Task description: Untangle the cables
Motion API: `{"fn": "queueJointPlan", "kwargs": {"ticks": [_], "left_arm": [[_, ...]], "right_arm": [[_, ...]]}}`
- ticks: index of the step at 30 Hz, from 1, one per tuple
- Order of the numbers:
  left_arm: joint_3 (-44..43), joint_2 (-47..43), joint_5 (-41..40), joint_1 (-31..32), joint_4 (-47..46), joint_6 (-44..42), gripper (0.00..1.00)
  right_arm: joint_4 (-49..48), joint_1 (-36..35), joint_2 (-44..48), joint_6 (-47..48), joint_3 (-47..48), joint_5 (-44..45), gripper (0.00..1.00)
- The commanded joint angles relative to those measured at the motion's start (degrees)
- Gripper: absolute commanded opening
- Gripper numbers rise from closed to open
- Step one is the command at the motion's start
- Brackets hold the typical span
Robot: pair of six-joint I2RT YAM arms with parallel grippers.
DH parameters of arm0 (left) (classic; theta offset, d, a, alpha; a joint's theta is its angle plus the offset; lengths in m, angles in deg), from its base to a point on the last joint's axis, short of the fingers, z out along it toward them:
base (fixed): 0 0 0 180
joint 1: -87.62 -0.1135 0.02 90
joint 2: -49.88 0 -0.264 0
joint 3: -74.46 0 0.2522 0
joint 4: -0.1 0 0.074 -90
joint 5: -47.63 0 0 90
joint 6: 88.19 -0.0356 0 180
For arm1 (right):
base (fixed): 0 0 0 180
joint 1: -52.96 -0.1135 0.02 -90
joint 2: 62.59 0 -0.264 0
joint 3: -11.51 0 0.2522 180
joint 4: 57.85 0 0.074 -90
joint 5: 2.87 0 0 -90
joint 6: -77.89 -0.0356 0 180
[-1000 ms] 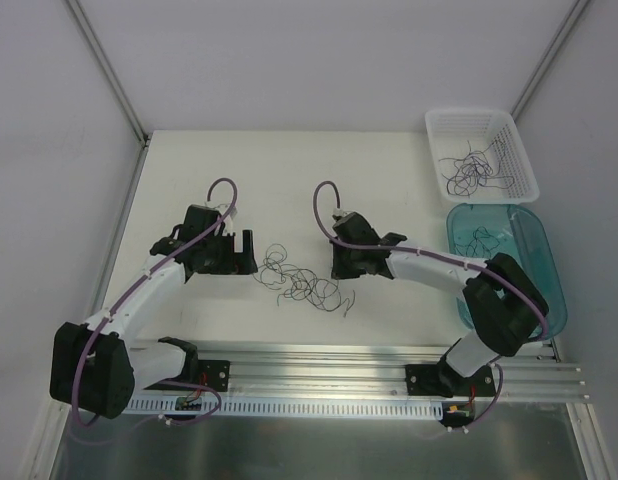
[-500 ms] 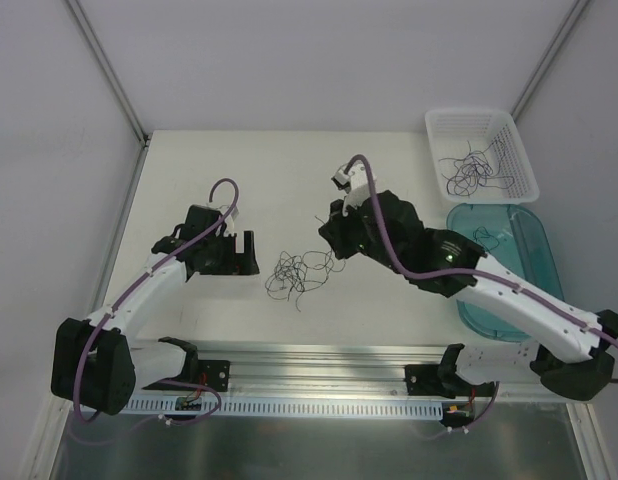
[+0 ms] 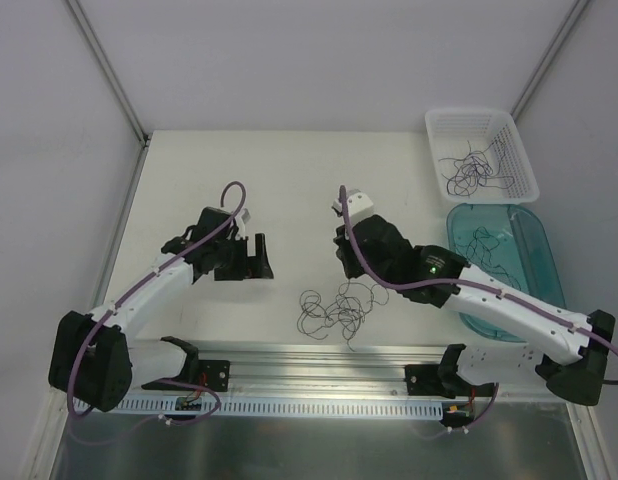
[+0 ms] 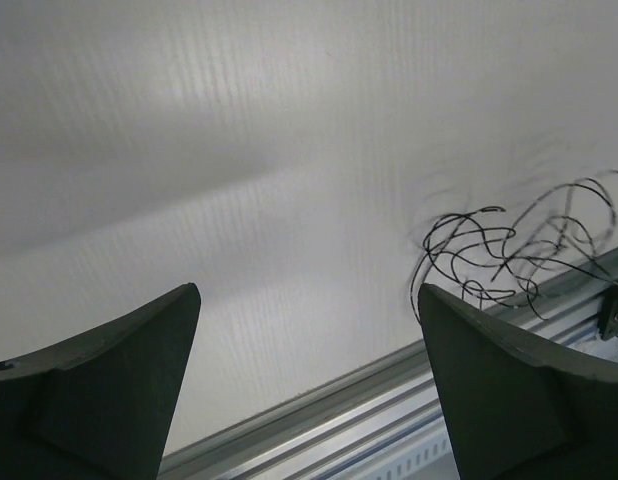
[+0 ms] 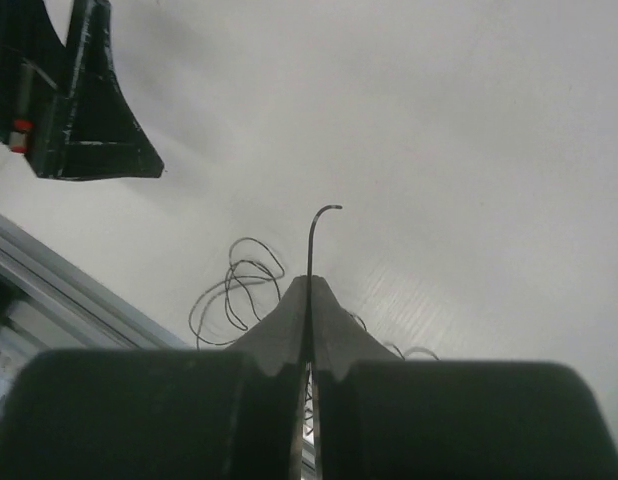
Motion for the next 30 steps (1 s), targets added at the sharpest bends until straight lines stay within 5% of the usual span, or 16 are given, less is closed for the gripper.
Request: {"fn": "queueJointPlan", "kwargs": {"ticks": [1, 7, 22, 25, 27, 30], "left_arm": [[0.5, -1.6, -3.8, 8.9, -2.2, 11.8, 0.91], [-0.1, 1.2, -15.8, 24.9, -6.8, 15.8, 0.89], [-11.8, 24.8, -22.6, 35.3, -7.4, 10.8, 0.67], [-12.4, 26.7, -23.3, 35.5, -7.4, 10.8, 0.42], [-12.0, 26.4, -25.0, 35.5, -7.4, 10.6, 0.14], [-11.3, 24.7, -29.2, 34.7, -6.3, 8.2, 0.00]], "right_arm": [[-2.2, 0.3, 1.5, -2.6, -3.7, 2.2, 0.01], [-3.0, 0.8, 4.0, -4.4, -8.0, 3.9, 0.01], [-4.2, 1.0, 11.5, -7.3, -15.9, 3.2, 0.01], [-3.7, 1.0, 12.2, -7.4, -16.5, 3.4, 0.01], [-3.0, 1.0, 13.2, -7.3, -16.7, 3.9, 0.01], [-0.9, 1.1, 15.0, -7.4, -16.9, 5.3, 0.01]]}}
